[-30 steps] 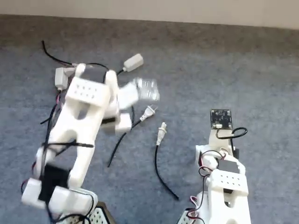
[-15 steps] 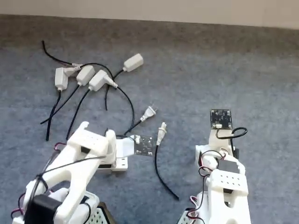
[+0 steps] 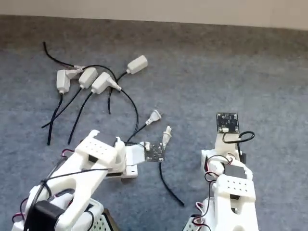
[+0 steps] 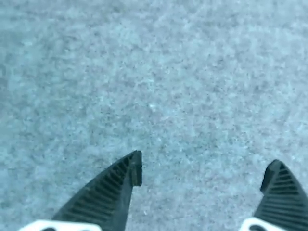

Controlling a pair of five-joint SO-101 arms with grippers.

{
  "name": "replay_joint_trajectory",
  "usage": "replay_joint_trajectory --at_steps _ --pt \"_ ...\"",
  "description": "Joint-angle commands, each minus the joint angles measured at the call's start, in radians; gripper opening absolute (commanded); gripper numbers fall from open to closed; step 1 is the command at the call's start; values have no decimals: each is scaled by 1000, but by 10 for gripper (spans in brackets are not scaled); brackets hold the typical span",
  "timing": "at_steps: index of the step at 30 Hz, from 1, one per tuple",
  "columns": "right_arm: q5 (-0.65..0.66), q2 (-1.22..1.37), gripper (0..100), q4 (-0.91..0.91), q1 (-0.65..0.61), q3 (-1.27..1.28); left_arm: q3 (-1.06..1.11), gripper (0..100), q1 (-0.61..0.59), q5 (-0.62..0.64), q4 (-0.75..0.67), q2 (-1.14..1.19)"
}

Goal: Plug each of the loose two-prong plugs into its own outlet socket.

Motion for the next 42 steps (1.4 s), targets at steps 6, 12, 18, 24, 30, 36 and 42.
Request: replay_joint_trajectory --at_steps 6,12,18,24,30,36,42 --pt "12 -12 379 -16 -12 -7 -171 228 -176 -40 -8 -8" --pt "12 -12 379 -16 -12 -7 -245 229 -185 -37 44 -8" --pt "12 -10 379 -16 -12 -7 -278 229 -117 -35 141 -8" --pt "12 -10 379 -16 -12 -7 -297 226 -99 -34 135 -2" --pt "12 -10 379 -16 -12 -7 -226 226 -93 -34 9 1" --pt "12 -10 379 -16 -12 -7 -193 226 -99 -34 -43 1" --pt "12 -10 379 -16 -12 -7 -170 226 -93 -34 -49 2"
